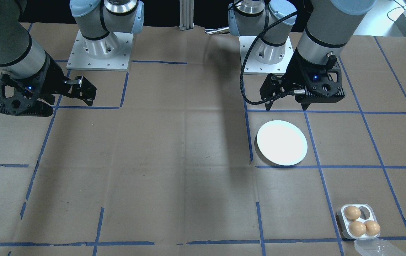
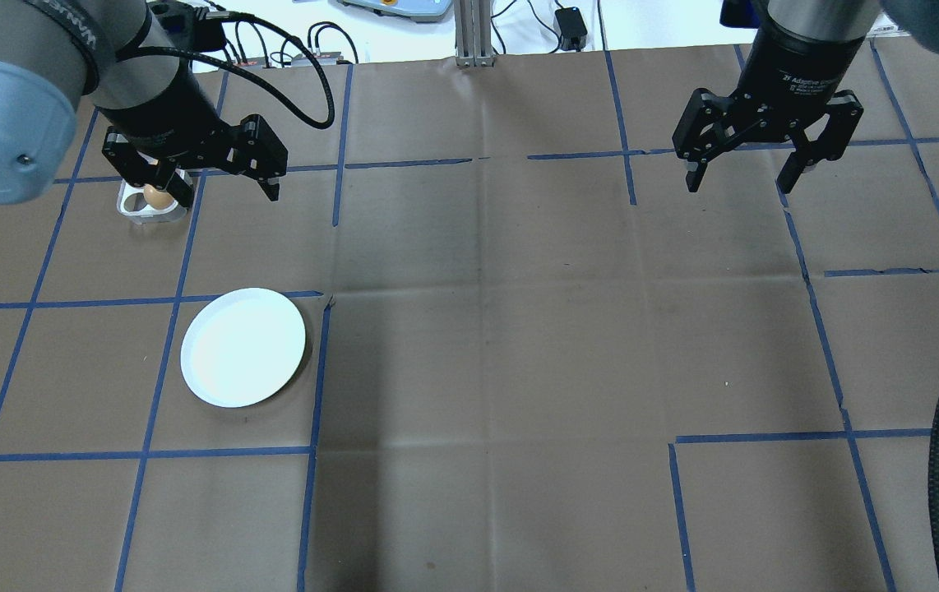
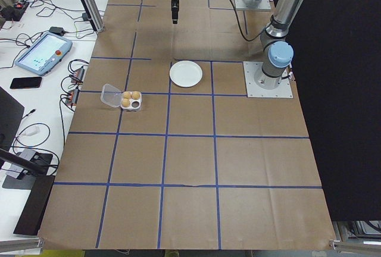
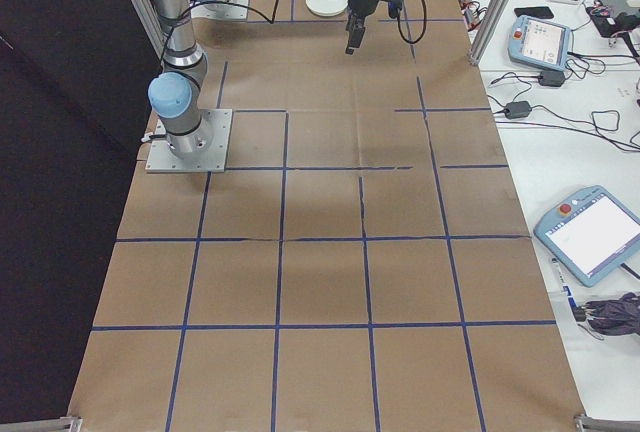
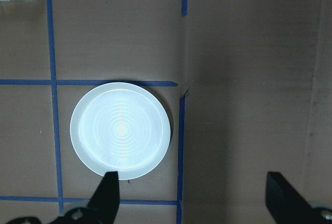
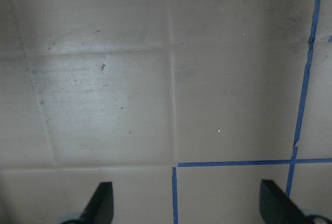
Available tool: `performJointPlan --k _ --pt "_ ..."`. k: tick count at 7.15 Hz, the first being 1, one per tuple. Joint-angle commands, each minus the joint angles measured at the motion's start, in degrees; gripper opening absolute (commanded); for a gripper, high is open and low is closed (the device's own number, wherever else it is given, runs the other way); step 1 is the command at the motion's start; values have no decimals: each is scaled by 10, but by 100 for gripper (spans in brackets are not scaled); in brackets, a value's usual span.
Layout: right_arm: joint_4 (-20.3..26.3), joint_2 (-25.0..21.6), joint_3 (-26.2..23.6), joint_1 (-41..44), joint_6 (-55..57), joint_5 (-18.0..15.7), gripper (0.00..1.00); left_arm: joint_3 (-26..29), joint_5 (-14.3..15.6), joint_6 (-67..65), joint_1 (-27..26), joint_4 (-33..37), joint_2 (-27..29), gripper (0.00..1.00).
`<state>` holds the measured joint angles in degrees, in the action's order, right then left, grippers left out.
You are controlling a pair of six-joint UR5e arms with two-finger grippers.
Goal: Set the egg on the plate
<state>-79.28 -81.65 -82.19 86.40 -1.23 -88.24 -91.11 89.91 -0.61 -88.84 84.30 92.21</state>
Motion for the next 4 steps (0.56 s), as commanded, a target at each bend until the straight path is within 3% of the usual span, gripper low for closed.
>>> performJointPlan --k 1,4 --pt "0 0 0 0 0 0 100 27 -5 3 18 0 23 100" --pt "0 0 0 0 0 0 100 134 -19 61 106 6 111 100"
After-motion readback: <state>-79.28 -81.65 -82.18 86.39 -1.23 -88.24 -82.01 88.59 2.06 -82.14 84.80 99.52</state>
